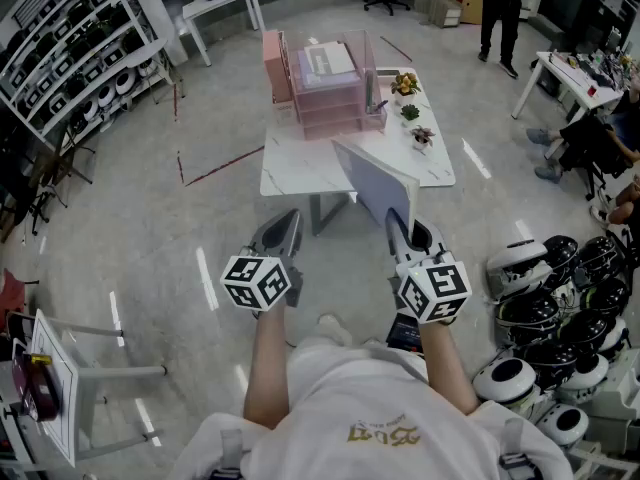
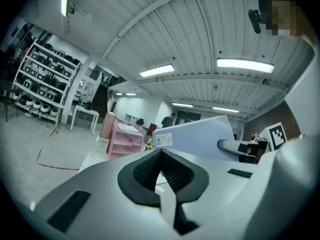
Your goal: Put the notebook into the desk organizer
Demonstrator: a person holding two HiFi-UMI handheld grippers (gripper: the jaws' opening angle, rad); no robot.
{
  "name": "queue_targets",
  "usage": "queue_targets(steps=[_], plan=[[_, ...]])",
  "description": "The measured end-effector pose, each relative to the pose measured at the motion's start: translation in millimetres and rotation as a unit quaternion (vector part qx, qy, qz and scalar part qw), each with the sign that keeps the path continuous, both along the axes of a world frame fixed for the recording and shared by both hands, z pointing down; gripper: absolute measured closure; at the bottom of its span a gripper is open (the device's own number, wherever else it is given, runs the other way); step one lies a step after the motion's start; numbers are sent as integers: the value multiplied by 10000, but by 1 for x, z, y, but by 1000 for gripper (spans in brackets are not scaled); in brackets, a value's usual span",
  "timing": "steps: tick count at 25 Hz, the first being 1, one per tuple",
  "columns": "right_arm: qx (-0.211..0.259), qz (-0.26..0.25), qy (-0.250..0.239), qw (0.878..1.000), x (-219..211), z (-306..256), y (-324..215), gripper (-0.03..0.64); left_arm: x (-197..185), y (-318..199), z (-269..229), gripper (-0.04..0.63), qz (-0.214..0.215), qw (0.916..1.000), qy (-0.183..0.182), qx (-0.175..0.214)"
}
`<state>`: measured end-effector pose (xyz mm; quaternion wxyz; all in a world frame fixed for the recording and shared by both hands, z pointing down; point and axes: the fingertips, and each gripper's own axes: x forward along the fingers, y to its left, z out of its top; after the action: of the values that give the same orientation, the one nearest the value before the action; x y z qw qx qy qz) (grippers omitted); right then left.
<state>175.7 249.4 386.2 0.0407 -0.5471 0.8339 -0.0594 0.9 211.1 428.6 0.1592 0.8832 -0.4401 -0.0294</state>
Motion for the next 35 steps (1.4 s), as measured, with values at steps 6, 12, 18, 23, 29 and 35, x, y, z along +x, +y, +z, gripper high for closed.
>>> queue_targets(steps=[6, 12, 18, 23, 29, 35], plan=[[-7, -35, -74, 10000, 1, -4, 7, 574, 1, 6, -4, 580, -33, 10000, 9, 3], [3, -4, -200, 9998, 12, -5, 11, 574, 8, 10, -6, 580, -57, 10000, -9, 41], [69, 72, -119, 9999, 23, -10, 12, 574, 15, 13, -6, 580, -60, 10000, -46, 12], [117, 104, -202, 9997, 27, -17, 0, 574, 15, -2, -5, 580, -70, 10000, -45, -31], [152, 183, -277, 9993, 27, -17, -43, 574, 9, -45, 3, 580, -53, 10000, -36, -67], [230, 437, -332, 9982, 11, -21, -122, 574, -12, -138, 9, 580, 107, 9999, -65, -115]])
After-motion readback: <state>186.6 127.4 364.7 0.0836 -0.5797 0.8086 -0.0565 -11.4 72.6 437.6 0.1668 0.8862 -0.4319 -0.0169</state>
